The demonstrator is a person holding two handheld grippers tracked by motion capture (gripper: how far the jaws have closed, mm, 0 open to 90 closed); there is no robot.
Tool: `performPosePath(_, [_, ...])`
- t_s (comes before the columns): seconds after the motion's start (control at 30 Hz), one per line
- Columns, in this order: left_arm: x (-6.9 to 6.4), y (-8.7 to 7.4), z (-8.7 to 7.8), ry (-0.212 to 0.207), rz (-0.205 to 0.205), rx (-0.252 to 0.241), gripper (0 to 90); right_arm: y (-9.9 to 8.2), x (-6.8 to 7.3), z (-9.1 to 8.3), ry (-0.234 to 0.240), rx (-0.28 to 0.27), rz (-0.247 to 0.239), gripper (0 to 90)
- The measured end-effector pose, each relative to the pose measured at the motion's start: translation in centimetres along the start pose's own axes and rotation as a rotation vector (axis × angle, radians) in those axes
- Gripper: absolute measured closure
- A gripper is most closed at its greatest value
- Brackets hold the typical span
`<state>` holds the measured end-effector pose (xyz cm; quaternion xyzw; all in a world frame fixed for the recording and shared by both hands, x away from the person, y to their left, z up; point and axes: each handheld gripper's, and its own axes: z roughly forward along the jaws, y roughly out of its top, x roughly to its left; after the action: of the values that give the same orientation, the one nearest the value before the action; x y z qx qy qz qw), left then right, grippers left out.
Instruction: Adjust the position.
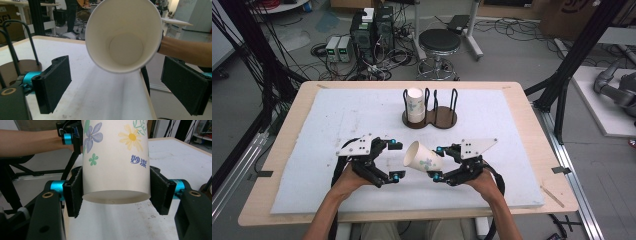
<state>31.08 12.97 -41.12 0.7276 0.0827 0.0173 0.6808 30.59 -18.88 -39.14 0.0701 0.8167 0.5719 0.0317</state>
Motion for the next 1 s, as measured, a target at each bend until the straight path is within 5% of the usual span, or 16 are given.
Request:
performPosePath(0.5, [-0.1,1.3,3.9,-0.083,0.015,-0.003,9.0,0.1,0.2,0.1,0.022,-0.004,-0.014,37.1])
performPosePath(1.0, [-0.3,1.4,3.7,-0.119,0.04,-0.013,25.0,0.1,0.4,0.6,0.052,-0.003,-0.035,37.3])
